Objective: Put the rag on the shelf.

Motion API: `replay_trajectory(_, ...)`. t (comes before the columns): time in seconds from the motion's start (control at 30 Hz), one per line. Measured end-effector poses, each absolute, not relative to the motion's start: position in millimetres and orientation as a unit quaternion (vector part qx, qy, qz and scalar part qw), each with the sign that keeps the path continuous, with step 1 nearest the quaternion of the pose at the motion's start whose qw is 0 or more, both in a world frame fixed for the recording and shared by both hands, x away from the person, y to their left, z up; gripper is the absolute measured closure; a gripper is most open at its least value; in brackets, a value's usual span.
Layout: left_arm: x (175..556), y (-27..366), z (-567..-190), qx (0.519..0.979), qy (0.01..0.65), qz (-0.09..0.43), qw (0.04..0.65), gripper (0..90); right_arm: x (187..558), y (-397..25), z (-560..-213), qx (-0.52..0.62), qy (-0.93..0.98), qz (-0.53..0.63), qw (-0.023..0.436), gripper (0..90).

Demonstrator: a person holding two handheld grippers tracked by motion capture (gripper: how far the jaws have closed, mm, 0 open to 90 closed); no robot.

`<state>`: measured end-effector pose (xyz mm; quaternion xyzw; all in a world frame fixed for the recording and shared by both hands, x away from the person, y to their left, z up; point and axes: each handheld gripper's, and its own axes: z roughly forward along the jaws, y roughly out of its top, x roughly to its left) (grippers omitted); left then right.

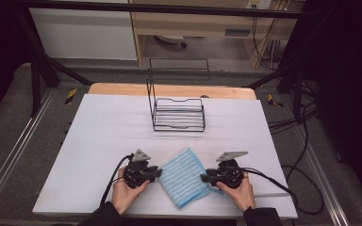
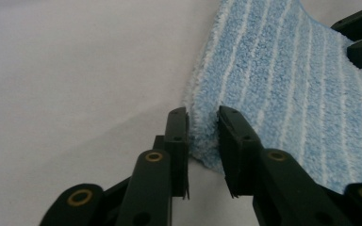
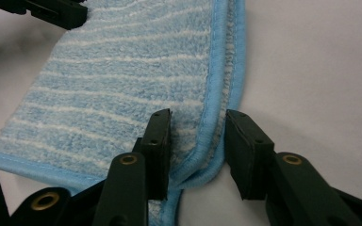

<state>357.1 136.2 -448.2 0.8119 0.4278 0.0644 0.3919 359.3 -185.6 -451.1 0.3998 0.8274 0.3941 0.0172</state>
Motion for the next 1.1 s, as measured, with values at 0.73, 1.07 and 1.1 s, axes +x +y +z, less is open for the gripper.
replay_trajectory(0.73,370,141,-441,0.805,0.434,0.061,0.4,85.5,337,-180,-441,0.444,0.807,0.389,-0.022,85.0)
replay_trajectory(1.07,371,141,-449,0.808,0.428,0.061,0.4,84.6,345,-183,-443,0.428,0.808,0.4,0.056,49.5)
replay_trajectory(1.1,371,141,-449,0.808,0.427,0.061,0.401,84.4,346,-182,-445,0.429,0.811,0.395,0.055,49.6)
